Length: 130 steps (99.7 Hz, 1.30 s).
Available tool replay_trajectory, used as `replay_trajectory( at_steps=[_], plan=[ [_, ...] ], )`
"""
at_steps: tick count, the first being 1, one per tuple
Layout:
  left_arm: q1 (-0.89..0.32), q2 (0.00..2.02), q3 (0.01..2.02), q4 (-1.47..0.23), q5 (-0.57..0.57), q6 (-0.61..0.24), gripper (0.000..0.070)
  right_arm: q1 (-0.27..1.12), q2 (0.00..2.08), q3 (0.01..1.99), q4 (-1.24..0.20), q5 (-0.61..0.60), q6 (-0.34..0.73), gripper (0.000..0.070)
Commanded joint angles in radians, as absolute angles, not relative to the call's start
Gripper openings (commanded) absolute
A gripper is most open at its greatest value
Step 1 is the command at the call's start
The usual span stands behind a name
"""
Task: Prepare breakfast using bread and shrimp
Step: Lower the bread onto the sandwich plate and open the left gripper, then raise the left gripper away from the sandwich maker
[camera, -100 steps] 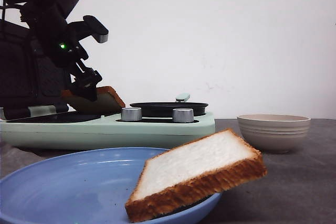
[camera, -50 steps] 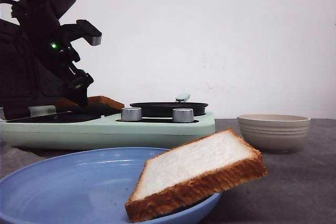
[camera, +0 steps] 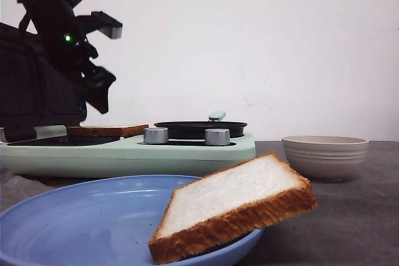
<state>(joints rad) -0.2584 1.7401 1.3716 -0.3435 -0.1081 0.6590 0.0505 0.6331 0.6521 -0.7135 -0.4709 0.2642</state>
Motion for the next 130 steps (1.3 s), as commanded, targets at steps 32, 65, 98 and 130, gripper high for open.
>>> replay_trajectory(
  at_steps=[32, 65, 98, 130],
  plan=[
    [-0.262, 1.697, 1.555, -0.477, -0.100, 0.352, 0.0678, 0.050, 0.639, 0.670, -0.704, -0.472, 0.250, 0.0404],
    [-0.246, 1.568, 1.555, -0.542, 0.037, 0.229, 0.0677, 0.050, 0.639, 0.670, -0.714, -0.502, 0.256, 0.0404],
    [-0.156, 1.471, 1.546, -0.648, 0.386, 0.179, 0.0674, 0.050, 0.639, 0.670, -0.719, -0.505, 0.262, 0.0404],
    [-0.042, 1.367, 1.398, -0.608, 0.612, 0.144, 0.0673, 0.050, 0.639, 0.670, -0.719, -0.505, 0.274, 0.0404]
  ],
)
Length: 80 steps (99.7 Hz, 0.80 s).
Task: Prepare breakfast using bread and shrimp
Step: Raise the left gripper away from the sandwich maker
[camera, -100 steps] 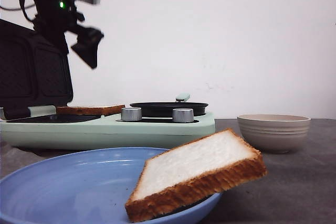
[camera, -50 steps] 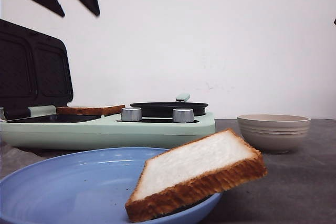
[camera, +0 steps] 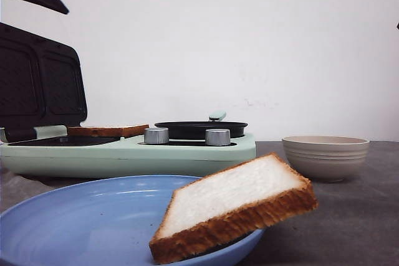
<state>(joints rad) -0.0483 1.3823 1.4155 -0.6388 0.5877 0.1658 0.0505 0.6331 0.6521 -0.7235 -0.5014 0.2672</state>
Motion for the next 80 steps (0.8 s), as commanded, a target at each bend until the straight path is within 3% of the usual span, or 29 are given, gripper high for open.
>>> replay_trajectory(
  at_steps=[1, 43, 58, 80],
  plan=[
    [-0.038, 1.359, 1.384, -0.599, 0.616, 0.139, 0.0673, 0.050, 0.639, 0.670, -0.719, -0.505, 0.275, 0.0404],
    [-0.009, 1.014, 0.923, -0.321, 0.662, -0.011, 0.0672, 0.050, 0.640, 0.670, -0.732, -0.508, 0.284, 0.0404],
    [-0.025, 0.896, 0.836, -0.314, 0.619, -0.012, 0.0632, 0.050, 0.639, 0.670, -0.764, -0.508, 0.284, 0.0405],
    [-0.033, 0.781, 0.746, -0.341, 0.574, -0.012, 0.0632, 0.050, 0.640, 0.670, -0.770, -0.528, 0.282, 0.0405]
  ],
)
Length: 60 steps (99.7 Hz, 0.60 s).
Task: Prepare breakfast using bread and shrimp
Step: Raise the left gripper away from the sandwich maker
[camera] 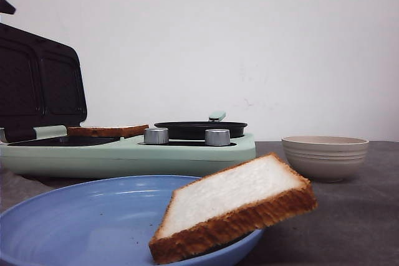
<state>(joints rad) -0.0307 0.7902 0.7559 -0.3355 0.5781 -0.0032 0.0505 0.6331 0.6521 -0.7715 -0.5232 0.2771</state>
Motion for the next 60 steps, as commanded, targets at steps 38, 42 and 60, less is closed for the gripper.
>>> replay_trajectory(
  at_steps=[38, 42, 60],
  plan=[
    [-0.033, 0.757, 0.739, -0.532, 0.575, -0.027, 0.0631, 0.053, 0.640, 0.670, -0.772, -0.528, 0.281, 0.0405],
    [-0.033, 0.757, 0.739, -0.543, 0.575, -0.033, 0.0632, 0.055, 0.640, 0.670, -0.772, -0.527, 0.281, 0.0405],
    [-0.044, 0.744, 0.739, -0.532, 0.600, -0.035, 0.0631, 0.058, 0.640, 0.670, -0.788, -0.528, 0.282, 0.0405]
  ],
)
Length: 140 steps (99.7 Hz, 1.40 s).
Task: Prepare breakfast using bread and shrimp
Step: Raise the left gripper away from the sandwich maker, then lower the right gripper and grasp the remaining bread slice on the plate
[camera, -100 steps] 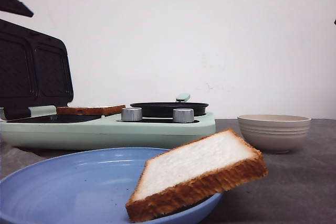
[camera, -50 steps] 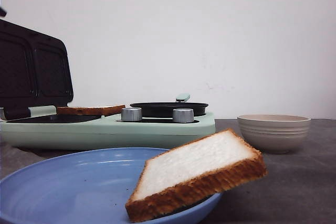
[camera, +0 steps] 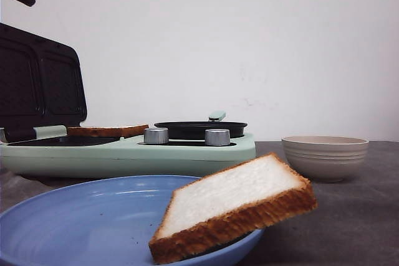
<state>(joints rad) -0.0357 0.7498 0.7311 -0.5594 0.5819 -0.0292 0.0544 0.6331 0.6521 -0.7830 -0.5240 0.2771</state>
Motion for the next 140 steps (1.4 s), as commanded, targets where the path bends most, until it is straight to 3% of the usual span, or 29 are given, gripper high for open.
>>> replay_trajectory(
  at_steps=[1, 24, 48, 64, 93, 140],
  plan=[
    [-0.046, 0.743, 0.739, -0.529, 0.600, -0.035, 0.0631, 0.058, 0.640, 0.670, -0.791, -0.528, 0.281, 0.0405],
    [-0.049, 0.683, 0.724, -0.502, 0.593, -0.009, 0.0631, 0.058, 0.640, 0.669, -0.801, -0.578, 0.308, 0.0405],
    [-0.020, 0.587, 0.650, -0.504, 0.575, -0.081, 0.0633, 0.091, 0.652, 0.634, -0.781, -0.606, 0.339, 0.0405],
    [-0.016, 0.505, 0.584, -0.508, 0.575, -0.108, 0.0632, 0.148, 0.652, 0.532, -0.670, -0.658, 0.445, 0.0405],
    [-0.080, 0.483, 0.563, -0.523, 0.553, -0.081, 0.0633, 0.327, 0.693, 0.367, -0.392, -0.683, 0.672, 0.0405],
    [-0.144, 0.492, 0.564, -0.513, 0.553, -0.080, 0.0633, 0.517, 0.964, 0.363, -0.189, -0.629, 0.682, 0.0415]
  ],
)
